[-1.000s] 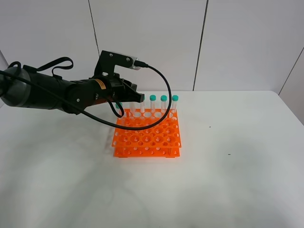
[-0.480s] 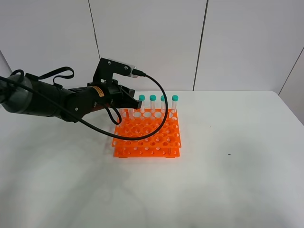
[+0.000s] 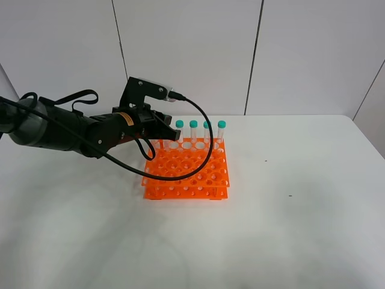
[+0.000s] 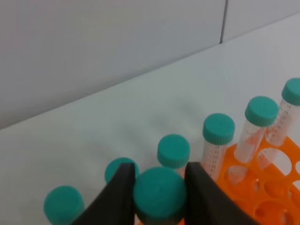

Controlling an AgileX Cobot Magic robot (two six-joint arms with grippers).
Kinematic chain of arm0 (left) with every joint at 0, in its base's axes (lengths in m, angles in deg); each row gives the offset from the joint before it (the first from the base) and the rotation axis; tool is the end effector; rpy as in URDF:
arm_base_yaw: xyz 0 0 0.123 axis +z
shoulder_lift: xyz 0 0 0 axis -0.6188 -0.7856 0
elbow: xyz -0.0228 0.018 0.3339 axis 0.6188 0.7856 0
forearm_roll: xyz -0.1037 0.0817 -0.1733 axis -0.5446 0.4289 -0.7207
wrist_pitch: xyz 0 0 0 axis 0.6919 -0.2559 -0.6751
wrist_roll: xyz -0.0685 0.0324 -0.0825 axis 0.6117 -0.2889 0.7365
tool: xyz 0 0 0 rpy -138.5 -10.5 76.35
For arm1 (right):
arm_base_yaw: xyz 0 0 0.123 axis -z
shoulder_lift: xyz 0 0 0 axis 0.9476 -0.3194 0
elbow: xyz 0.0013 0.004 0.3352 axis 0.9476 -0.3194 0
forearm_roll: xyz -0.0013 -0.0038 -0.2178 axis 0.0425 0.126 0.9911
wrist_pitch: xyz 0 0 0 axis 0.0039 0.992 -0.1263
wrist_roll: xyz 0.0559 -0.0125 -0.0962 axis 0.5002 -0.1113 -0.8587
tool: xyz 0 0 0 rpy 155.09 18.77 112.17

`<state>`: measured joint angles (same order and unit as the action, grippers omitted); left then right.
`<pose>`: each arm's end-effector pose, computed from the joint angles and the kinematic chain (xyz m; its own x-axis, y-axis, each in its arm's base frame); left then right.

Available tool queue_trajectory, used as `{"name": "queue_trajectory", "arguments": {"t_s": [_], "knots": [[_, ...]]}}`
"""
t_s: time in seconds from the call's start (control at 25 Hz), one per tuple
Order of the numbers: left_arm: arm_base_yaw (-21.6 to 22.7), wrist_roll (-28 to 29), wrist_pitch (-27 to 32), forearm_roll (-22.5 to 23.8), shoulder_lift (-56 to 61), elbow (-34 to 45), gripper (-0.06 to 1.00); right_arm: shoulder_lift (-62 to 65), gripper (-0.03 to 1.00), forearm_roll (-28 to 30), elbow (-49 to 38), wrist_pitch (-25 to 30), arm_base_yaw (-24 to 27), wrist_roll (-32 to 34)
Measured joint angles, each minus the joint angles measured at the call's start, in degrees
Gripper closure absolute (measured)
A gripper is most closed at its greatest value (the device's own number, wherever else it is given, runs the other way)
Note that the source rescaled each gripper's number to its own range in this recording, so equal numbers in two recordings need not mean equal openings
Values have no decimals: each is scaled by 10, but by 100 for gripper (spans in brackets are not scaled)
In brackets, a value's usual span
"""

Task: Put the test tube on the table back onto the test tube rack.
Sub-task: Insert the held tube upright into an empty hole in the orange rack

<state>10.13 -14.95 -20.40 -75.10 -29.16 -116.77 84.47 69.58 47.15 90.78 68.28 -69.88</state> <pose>0.3628 -0.1955 0.2569 -0.2179 0.2062 -0.9539 0.5026 0.8616 0.0714 -0.0659 0.0001 0.2549 -0.4058 -0.0807 -0.9104 -0.1073 0.9934 -0.0403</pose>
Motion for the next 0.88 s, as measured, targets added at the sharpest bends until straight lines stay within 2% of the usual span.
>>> {"name": "queue_trajectory", "arguments": {"t_s": [0.88], "knots": [[1, -7, -47, 0, -69, 3, 94, 0, -3, 0, 0, 0, 0, 0]]}}
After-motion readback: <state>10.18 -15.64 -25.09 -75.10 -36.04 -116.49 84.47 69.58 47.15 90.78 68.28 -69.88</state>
